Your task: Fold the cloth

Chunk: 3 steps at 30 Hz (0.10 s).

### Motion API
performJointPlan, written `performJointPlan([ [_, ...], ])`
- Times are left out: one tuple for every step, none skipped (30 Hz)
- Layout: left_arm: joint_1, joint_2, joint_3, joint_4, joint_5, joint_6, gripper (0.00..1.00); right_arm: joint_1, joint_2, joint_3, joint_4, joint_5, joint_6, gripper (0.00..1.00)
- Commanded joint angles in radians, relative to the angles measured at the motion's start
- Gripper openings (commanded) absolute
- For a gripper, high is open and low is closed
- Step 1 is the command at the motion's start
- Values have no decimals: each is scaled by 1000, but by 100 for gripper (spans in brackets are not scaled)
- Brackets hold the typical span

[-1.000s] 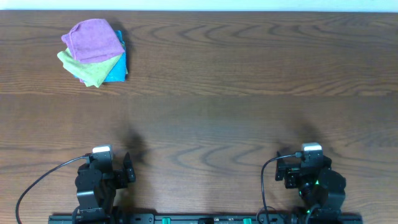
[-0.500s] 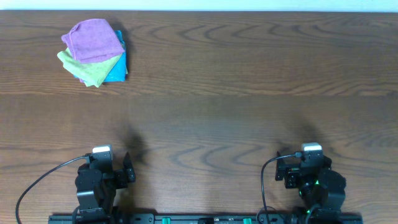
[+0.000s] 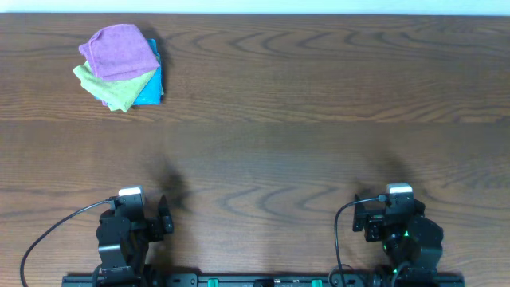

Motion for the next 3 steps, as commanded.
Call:
performJointPlan([
  [0,-7,-12,-25,-14,10,95,-9,-11,-13,-8,7,11,99],
  [0,-7,-12,-25,-14,10,95,-9,-11,-13,-8,7,11,99],
  [0,-7,-12,-25,-14,10,95,-9,-11,-13,-8,7,11,99],
])
